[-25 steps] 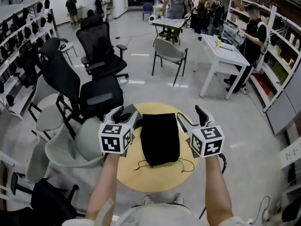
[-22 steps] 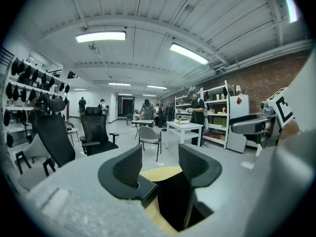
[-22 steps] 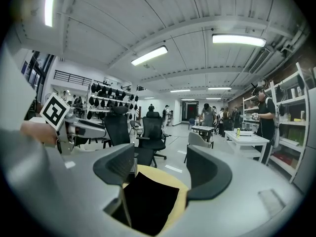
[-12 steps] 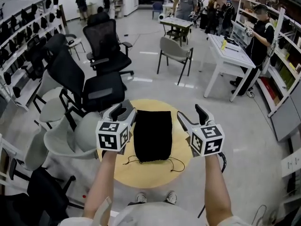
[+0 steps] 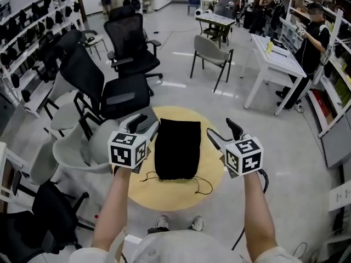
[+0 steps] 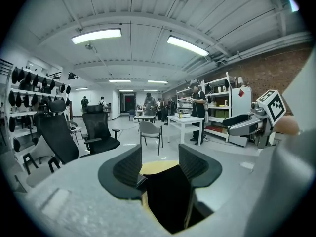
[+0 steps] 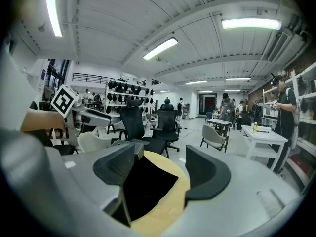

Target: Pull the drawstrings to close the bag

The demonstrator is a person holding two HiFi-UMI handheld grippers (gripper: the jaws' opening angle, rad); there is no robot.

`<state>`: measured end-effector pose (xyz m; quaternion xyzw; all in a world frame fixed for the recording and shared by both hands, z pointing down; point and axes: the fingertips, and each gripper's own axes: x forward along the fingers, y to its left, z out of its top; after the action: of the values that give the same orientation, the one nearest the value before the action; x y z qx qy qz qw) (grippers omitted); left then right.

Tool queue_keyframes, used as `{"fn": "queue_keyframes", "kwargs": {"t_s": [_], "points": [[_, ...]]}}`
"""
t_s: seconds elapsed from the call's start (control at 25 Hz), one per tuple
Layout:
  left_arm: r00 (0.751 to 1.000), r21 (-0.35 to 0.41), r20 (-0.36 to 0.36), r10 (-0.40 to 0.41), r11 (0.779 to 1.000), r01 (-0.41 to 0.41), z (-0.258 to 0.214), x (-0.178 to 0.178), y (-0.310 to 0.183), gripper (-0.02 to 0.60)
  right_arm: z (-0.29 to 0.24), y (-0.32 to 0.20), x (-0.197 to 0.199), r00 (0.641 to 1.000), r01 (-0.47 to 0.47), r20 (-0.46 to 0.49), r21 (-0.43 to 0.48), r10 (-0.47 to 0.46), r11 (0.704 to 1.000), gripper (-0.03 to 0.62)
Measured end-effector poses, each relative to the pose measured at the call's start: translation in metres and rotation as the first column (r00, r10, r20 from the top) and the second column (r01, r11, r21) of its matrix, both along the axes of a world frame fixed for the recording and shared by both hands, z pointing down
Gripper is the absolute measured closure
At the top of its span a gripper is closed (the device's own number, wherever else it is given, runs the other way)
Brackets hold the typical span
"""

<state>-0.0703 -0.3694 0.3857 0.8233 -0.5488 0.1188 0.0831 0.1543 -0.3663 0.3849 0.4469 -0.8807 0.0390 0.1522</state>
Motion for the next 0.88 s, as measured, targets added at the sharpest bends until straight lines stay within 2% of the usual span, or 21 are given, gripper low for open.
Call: {"fn": "queue_keyframes", "kwargs": {"t_s": [0.28,0.48,0.72,0.88], "points": [[0.998,-0.035,0.035,0.056,0.998,-0.055,0.017,0.0,0.009,0.344,0.029,0.009,-0.009,0.996,0.079,-0.044,-0.067,-0.082,0.995,0.273],[0.989,-0.089,0.079,0.129,0.989,-0.121,0.042,-0.003,0.019,0.344,0.052,0.018,-0.019,0.988,0.128,-0.075,-0.127,-0.139,0.984,0.274],[0.964,-0.163,0.128,0.232,0.964,-0.21,0.078,0.001,0.031,0.342,0.086,0.029,-0.032,0.976,0.164,-0.109,-0.204,-0.189,0.965,0.276],[0.946,-0.197,0.129,0.298,0.942,-0.27,0.097,0.002,0.039,0.342,0.106,0.038,-0.041,0.97,0.168,-0.134,-0.243,-0.204,0.955,0.283]]}}
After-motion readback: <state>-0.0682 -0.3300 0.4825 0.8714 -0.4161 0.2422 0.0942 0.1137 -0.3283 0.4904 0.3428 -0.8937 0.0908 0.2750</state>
